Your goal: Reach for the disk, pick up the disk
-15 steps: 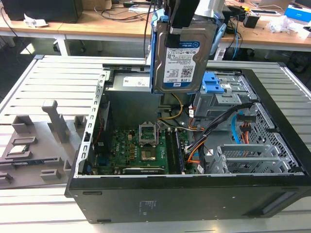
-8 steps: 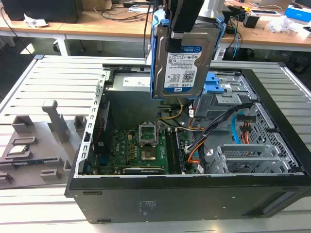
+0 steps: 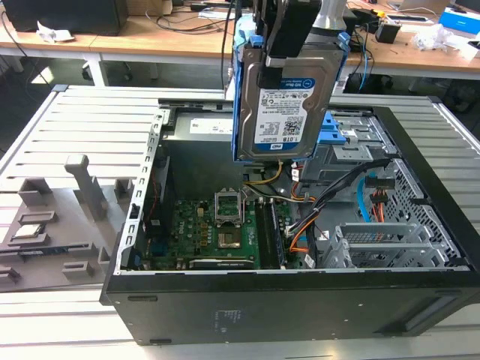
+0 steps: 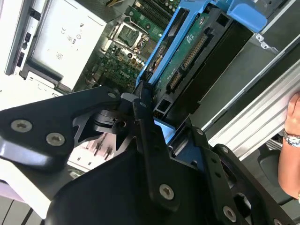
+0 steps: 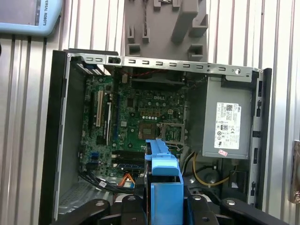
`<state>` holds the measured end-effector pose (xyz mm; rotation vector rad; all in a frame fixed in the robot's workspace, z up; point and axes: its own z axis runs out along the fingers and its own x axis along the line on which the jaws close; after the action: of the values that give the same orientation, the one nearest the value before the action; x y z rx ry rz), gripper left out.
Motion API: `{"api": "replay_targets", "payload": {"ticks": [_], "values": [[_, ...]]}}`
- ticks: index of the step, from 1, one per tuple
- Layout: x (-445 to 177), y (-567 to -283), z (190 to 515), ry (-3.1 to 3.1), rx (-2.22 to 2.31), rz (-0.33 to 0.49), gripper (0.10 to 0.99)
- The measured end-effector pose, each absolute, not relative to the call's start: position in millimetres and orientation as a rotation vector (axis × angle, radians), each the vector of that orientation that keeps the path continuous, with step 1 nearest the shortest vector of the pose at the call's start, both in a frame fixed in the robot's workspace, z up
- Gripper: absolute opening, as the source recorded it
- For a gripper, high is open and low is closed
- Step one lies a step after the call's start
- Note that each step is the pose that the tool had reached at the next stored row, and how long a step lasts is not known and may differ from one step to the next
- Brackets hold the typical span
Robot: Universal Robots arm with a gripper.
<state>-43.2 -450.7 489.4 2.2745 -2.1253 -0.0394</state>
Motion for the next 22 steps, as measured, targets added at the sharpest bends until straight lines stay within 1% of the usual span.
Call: {"api": "replay_targets", "payload": {"ticks": [22], "values": [[-43, -498, 489, -2.125, 2.275, -0.039, 0.365]]}}
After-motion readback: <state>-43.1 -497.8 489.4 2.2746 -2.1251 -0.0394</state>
